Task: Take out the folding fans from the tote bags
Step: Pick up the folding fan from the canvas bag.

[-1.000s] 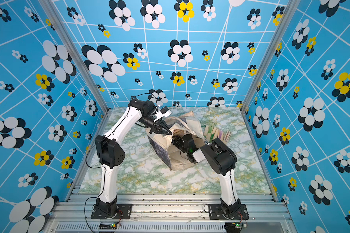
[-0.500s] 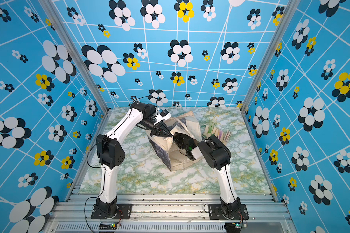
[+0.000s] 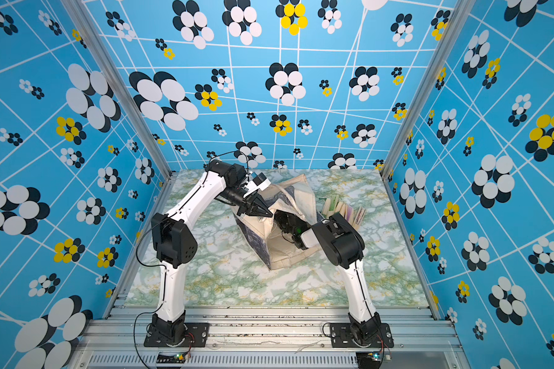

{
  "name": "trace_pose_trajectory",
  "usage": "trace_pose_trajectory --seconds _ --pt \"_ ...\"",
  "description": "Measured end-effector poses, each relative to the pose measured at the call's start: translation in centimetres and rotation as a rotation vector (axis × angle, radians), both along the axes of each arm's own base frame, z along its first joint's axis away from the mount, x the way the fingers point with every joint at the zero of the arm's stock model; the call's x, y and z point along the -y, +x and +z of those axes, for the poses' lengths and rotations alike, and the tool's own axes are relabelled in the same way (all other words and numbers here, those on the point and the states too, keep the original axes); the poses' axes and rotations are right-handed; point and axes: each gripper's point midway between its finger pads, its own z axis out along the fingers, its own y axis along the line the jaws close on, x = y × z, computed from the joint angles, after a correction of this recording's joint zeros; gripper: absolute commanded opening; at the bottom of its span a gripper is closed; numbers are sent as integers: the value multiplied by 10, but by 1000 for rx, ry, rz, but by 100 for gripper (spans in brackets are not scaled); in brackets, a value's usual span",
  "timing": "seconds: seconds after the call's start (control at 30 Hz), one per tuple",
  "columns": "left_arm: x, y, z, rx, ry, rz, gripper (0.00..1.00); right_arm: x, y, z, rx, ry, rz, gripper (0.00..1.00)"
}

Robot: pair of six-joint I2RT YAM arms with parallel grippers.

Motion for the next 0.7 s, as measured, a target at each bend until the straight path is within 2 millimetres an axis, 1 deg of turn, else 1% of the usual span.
trace_pose_trajectory --seconds 0.2,0.33,0.43,0.57,0.7 --pt "0 -1 -3 -13 5 0 0 7 6 5 44 16 -50 29" --pt "-1 -1 -4 -13 5 -1 0 9 12 11 94 82 -91 29" --pt "-1 -1 -4 -13 5 -1 0 10 14 12 96 103 -110 27" --pt "-1 -3 -3 -16 7 -1 0 11 18 10 75 100 -130 14" --pt "-2 -5 -2 -14 8 -1 0 12 19 9 72 93 -136 8"
